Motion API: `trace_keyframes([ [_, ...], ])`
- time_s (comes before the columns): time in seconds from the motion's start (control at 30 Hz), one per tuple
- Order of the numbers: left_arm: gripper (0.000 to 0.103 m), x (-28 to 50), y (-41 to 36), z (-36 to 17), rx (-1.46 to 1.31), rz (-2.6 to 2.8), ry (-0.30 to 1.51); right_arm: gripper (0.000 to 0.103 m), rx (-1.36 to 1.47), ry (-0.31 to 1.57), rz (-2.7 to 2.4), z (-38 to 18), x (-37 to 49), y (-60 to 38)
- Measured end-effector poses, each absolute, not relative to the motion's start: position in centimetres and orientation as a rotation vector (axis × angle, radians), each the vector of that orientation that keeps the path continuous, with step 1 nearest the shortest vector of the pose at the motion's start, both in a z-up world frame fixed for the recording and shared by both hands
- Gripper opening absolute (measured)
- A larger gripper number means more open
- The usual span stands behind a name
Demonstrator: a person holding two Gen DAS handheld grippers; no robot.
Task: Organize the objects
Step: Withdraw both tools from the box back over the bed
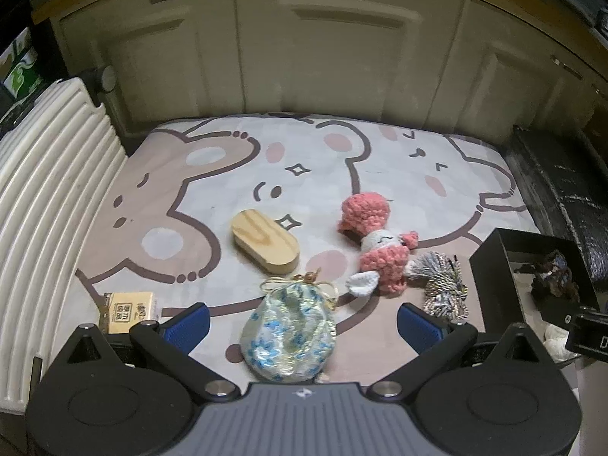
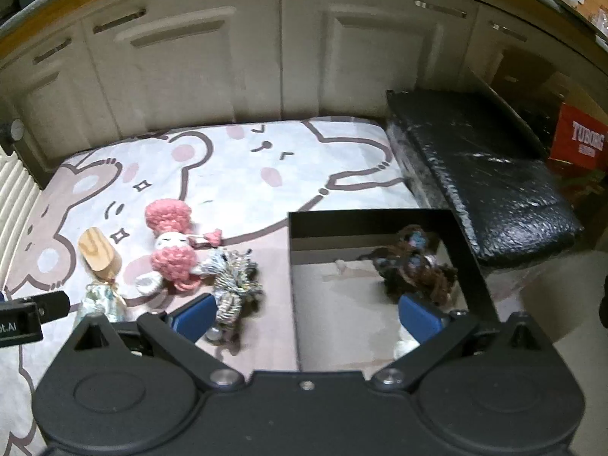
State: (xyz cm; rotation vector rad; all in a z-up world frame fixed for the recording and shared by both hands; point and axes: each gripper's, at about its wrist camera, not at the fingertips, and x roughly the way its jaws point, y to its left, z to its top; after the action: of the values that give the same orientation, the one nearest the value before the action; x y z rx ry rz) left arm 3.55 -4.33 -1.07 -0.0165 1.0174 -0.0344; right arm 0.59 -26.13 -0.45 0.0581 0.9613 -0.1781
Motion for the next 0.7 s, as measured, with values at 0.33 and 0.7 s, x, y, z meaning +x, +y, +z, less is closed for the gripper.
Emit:
trace_keyframes([
  [0.33,0.102,3.8,-2.5,-1.6,-0.036,-0.031,1.009,0.103,0.077,0.954,-0.142,-0.5,1.6,-24.4],
  [0.7,0.102,5.0,-2.6,-3.4,-0.009,-0.061,1.045,0.103,0.128,0.994,-0.119,-1.8,3.5,-23.7],
])
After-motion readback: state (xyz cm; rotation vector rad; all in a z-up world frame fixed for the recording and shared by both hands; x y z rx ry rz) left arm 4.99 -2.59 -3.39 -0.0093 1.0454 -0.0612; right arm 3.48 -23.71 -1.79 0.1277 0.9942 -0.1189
